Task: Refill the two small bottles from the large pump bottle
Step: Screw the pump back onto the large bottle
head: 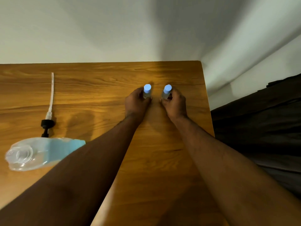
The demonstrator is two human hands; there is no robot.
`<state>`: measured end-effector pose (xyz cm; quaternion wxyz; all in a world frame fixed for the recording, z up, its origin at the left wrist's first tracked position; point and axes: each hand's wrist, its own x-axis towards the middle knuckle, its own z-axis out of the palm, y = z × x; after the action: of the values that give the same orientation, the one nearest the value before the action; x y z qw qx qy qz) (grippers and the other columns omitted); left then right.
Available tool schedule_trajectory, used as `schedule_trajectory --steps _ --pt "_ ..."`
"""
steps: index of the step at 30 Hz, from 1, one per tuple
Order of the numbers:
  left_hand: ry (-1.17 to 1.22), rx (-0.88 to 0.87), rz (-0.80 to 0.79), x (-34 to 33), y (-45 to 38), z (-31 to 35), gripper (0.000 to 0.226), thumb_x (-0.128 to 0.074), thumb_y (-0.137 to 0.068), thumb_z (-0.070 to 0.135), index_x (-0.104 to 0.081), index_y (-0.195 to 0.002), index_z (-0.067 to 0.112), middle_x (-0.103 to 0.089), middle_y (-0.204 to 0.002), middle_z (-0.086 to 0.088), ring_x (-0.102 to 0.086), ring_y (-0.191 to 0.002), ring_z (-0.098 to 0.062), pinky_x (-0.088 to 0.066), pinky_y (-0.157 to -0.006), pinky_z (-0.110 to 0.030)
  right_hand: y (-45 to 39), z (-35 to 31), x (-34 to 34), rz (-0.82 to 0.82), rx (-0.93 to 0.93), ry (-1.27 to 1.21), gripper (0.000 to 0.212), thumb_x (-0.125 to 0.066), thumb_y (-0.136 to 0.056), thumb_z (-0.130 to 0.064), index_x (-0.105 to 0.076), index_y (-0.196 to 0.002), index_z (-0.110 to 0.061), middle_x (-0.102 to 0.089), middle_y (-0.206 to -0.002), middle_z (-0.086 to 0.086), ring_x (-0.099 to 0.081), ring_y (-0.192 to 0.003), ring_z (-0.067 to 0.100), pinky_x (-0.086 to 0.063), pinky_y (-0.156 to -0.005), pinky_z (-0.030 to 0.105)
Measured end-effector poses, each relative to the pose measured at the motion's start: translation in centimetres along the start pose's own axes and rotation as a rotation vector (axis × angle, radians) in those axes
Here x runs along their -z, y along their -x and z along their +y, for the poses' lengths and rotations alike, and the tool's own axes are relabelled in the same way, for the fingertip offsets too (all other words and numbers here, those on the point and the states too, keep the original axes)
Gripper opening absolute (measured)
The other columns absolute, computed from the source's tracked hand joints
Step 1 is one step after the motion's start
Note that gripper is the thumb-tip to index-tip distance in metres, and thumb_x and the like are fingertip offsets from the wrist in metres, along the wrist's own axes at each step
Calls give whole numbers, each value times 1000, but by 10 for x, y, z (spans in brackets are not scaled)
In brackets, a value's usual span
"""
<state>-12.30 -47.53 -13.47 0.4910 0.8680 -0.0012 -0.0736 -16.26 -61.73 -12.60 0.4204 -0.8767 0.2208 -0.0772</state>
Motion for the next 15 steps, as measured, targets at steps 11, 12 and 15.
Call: schedule_trajectory --steps 11,12,15 --pt "-206 215 -262 44 55 0 77 -79 -77 27 -42 -144 15 -51 -143 -8 -49 -130 -22 -38 -103 -28 81 -3 6 -22 -371 38 40 -71 -82 -16 -60 -120 -12 -66 -113 5 -60 -100 16 -45 -82 22" --pt "-209 209 -291 54 65 3 75 -78 -79 28 -43 -143 15 -49 -145 -8 -47 -132 -22 -37 -105 -29 95 -9 5 -69 -364 54 38 -70 -82 -16 -62 -119 -12 -67 -112 6 -60 -98 15 -44 -81 21" --pt "-208 119 -303 97 96 23 66 -73 -83 31 -46 -141 13 -50 -145 -8 -47 -133 -22 -38 -105 -30 122 -41 2 -188 -262 74 38 -69 -83 -12 -62 -120 -10 -65 -114 7 -60 -98 17 -43 -81 21"
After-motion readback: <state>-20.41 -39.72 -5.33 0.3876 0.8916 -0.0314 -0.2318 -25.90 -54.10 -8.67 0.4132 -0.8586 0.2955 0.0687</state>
